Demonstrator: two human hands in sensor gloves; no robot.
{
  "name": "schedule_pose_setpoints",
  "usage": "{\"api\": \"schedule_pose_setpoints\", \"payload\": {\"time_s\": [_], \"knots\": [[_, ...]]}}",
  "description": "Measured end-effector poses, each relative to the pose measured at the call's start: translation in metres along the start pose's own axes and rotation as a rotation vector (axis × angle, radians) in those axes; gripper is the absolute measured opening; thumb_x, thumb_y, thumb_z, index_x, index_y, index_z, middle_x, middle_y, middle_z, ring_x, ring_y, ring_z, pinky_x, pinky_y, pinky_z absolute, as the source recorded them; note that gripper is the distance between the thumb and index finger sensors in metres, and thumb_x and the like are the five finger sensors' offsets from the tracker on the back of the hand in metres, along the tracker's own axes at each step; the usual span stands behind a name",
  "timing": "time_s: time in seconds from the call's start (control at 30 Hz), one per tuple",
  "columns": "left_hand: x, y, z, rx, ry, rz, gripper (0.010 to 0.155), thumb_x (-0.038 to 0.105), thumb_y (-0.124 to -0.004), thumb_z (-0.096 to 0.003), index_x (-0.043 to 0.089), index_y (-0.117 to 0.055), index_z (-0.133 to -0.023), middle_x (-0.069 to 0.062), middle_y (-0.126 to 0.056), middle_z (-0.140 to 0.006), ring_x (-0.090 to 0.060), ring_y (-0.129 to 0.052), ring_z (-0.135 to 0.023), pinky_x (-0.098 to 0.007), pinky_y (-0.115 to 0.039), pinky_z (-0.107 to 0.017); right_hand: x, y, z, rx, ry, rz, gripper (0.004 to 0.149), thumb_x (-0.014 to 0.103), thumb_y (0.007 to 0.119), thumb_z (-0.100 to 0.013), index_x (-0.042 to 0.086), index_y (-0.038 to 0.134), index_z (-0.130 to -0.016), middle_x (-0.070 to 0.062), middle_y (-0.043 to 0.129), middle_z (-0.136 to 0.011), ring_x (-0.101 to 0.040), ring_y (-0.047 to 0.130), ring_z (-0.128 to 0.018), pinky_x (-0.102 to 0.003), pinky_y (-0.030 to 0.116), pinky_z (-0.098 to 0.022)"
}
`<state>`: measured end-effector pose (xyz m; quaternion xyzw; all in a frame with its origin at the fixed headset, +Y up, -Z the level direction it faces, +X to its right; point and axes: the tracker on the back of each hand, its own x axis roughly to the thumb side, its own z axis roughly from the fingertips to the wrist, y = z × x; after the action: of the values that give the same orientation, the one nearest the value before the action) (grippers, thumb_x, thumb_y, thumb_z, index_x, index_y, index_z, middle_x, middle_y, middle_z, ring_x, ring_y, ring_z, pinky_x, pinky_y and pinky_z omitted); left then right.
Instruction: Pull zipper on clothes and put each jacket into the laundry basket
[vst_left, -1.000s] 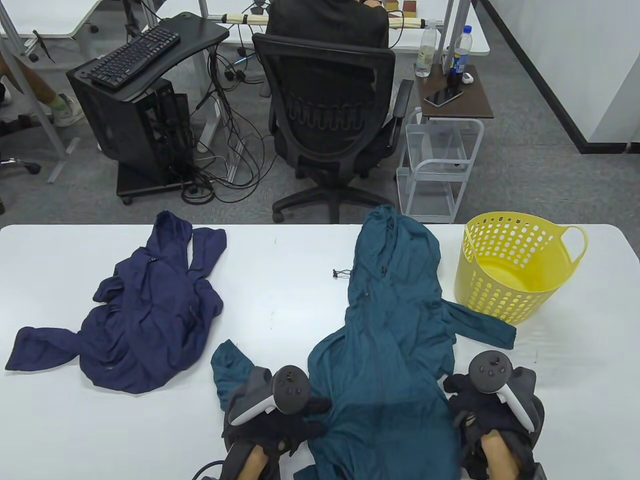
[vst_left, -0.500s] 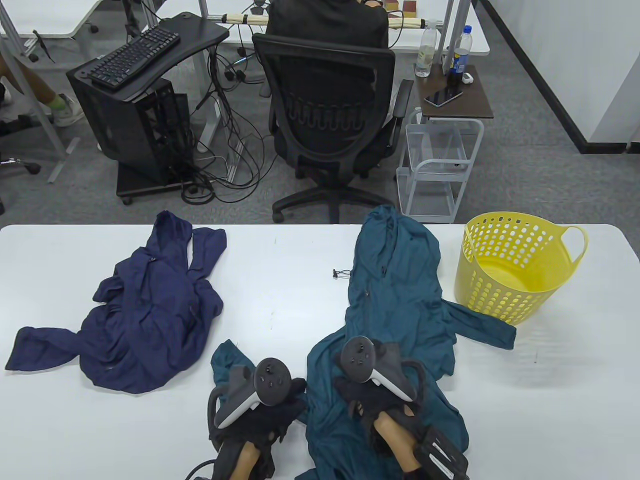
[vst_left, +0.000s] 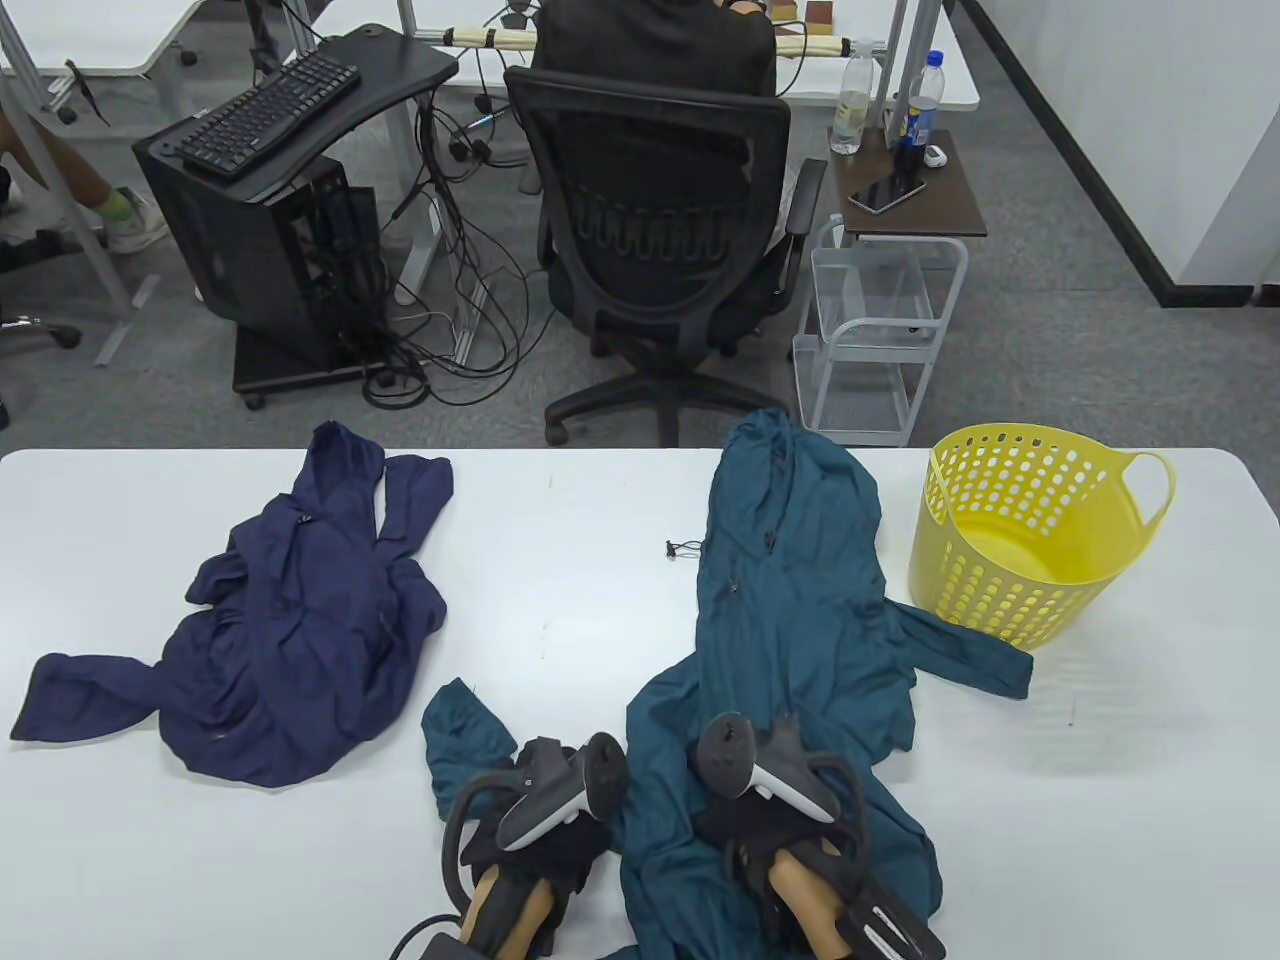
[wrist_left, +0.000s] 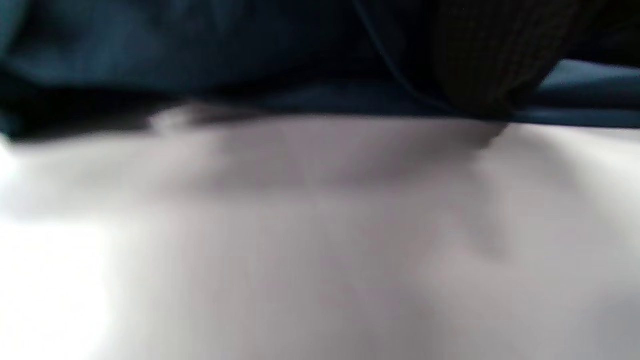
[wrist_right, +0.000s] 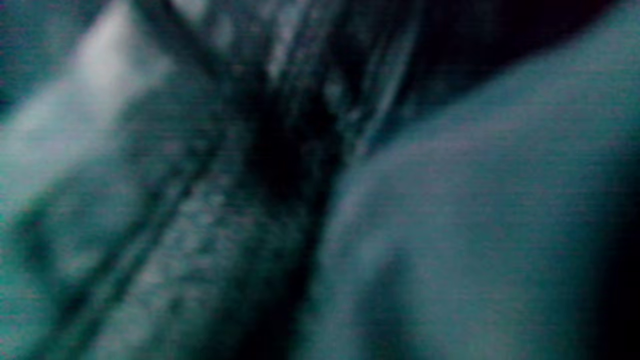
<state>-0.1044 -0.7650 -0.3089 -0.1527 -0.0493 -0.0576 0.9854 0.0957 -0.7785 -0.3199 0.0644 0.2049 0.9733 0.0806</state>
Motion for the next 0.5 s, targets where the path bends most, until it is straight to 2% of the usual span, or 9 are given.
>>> {"api": "schedule_pose_setpoints", "payload": {"time_s": [0.07,0.13,0.23,0.33,0.37,0.43,0.5], "knots": [[-0.004,0.003,0.004,0.044,0.019,-0.007,0.064,0.047,-0.086,-0.0352,0.04,-0.069,-0.096,0.017,-0.09,-0.077,-0.02,-0.082,-0.085,-0.059,-0.061,-0.07,-0.005,0.001,0.001,-0.004,0.007,0.0,0.072,0.048,0.079,-0.047,0.038,0.042,-0.107,0.005,0.031,-0.119,-0.037,0.036,-0.106,-0.057,0.044,-0.074],[-0.012,0.005,0.007,0.08,0.04,0.015,0.055,0.049,-0.084,-0.0356,0.039,-0.078,-0.09,0.016,-0.092,-0.072,-0.022,-0.088,-0.082,-0.058,-0.065,-0.067,-0.01,0.002,0.002,-0.003,0.016,-0.003,0.072,0.048,0.079,-0.047,0.038,0.041,-0.107,0.006,0.031,-0.119,-0.036,0.035,-0.107,-0.057,0.044,-0.075],[-0.032,0.016,0.013,0.217,0.144,0.021,0.044,0.05,-0.079,-0.0372,0.041,-0.086,-0.079,0.017,-0.096,-0.072,-0.024,-0.09,-0.084,-0.057,-0.068,-0.066,-0.016,0.0,0.002,0.007,0.021,-0.021,0.071,0.047,0.079,-0.047,0.038,0.042,-0.107,0.007,0.03,-0.119,-0.036,0.034,-0.107,-0.057,0.043,-0.075],[-0.053,0.023,0.025,0.304,0.176,-0.032,0.044,0.048,-0.076,-0.0378,0.041,-0.083,-0.081,0.013,-0.094,-0.091,-0.026,-0.089,-0.089,-0.055,-0.069,-0.065,-0.021,0.001,0.001,0.012,0.022,-0.037,0.071,0.047,0.079,-0.047,0.038,0.041,-0.107,0.007,0.029,-0.119,-0.035,0.032,-0.107,-0.057,0.041,-0.076],[-0.064,0.025,0.031,0.333,0.206,-0.049,0.045,0.047,-0.074,-0.0383,0.04,-0.079,-0.083,0.011,-0.095,-0.091,-0.026,-0.092,-0.088,-0.054,-0.071,-0.064,-0.023,0.0,0.001,0.018,0.025,-0.041,0.071,0.047,0.078,-0.048,0.038,0.041,-0.107,0.008,0.029,-0.119,-0.035,0.031,-0.108,-0.057,0.04,-0.076],[-0.085,0.026,0.04,0.335,0.248,-0.056,0.046,0.045,-0.073,-0.0385,0.038,-0.076,-0.084,0.015,-0.103,-0.075,-0.019,-0.101,-0.077,-0.053,-0.074,-0.062,-0.024,0.0,0.0,0.02,0.031,-0.049,0.071,0.046,0.078,-0.048,0.038,0.041,-0.107,0.007,0.028,-0.119,-0.035,0.03,-0.108,-0.057,0.039,-0.076],[-0.108,0.025,0.049,0.312,0.298,-0.071,0.048,0.044,-0.074,-0.0391,0.038,-0.07,-0.087,0.017,-0.098,-0.07,-0.017,-0.101,-0.071,-0.053,-0.073,-0.063,-0.024,0.0,-0.001,0.024,0.039,-0.044,0.071,0.046,0.078,-0.048,0.038,0.04,-0.107,0.007,0.027,-0.119,-0.035,0.029,-0.108,-0.057,0.038,-0.076]]}}
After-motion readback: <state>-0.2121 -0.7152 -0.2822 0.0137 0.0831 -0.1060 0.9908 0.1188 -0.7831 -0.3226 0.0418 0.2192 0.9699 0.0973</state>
